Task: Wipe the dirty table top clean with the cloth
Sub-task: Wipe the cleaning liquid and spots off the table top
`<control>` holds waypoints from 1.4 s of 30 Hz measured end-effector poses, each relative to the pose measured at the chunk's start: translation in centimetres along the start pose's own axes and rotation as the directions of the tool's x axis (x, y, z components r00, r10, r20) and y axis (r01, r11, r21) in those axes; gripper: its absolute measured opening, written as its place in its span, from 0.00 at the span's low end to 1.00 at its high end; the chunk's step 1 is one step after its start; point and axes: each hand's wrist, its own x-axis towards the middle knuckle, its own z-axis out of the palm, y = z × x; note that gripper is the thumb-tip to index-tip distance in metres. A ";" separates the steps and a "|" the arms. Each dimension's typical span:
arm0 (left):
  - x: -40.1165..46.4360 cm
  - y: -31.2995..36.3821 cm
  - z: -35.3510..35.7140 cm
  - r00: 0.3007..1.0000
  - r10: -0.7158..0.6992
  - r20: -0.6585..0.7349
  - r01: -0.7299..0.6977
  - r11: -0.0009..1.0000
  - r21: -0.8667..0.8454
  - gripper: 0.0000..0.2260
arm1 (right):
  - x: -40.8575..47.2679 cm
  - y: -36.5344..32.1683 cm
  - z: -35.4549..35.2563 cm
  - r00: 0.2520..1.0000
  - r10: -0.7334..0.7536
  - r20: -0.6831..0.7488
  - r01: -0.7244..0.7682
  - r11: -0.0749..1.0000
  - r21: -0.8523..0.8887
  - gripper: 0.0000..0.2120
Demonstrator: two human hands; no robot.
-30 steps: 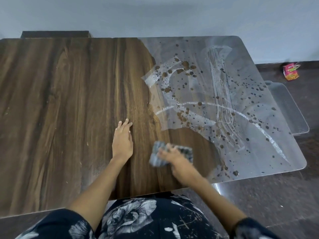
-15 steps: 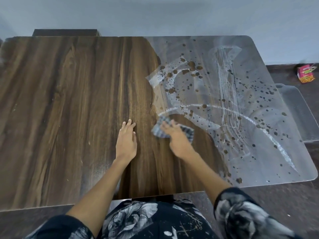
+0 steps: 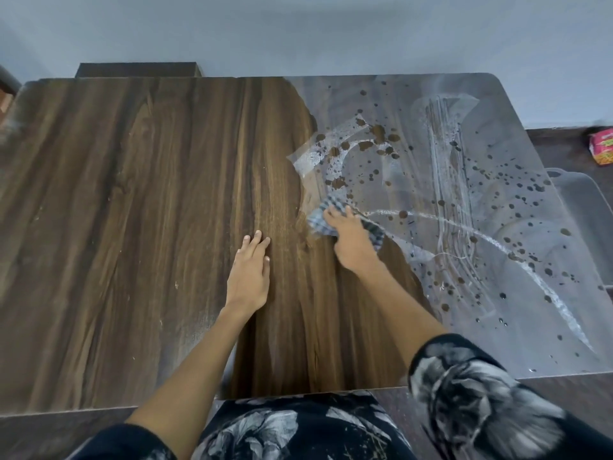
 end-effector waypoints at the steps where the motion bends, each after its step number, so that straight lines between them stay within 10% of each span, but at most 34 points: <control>1: 0.2 0.1 -0.1 1.000 0.002 0.009 -0.002 1.000 0.003 0.18 | -0.8 -1.0 1.0 0.999 -0.045 0.028 0.044 0.999 0.011 0.40; 5: 1.3 0.2 -0.4 0.999 0.013 0.045 -0.014 1.000 0.017 0.19 | -7.0 1.3 2.6 0.890 -0.387 0.240 0.407 0.913 -0.038 0.38; 15: 3.5 0.7 -1.0 0.993 0.015 0.116 -0.022 0.998 0.062 0.20 | 4.5 0.4 -1.1 0.999 -0.045 -0.002 0.045 0.996 -0.073 0.37; 22: 5.3 0.8 -1.4 0.992 0.042 0.120 -0.046 0.999 0.027 0.25 | -3.2 0.2 0.9 0.888 -0.409 0.210 0.433 0.898 -0.079 0.33; 32: 7.0 0.6 -1.5 0.990 0.079 0.121 -0.084 0.996 0.036 0.26 | 11.4 -1.3 -2.8 0.993 -0.013 -0.121 -0.003 0.992 -0.125 0.35; 39: 7.9 0.6 -0.9 0.998 0.022 0.052 -0.025 0.998 0.053 0.25 | 2.9 -2.4 1.2 0.924 -0.357 0.140 0.371 0.925 -0.084 0.32; 42: 8.3 0.5 -0.6 0.999 -0.031 0.026 0.029 0.996 0.079 0.25 | 2.0 1.9 -0.2 0.961 -0.274 0.045 0.276 0.959 -0.059 0.34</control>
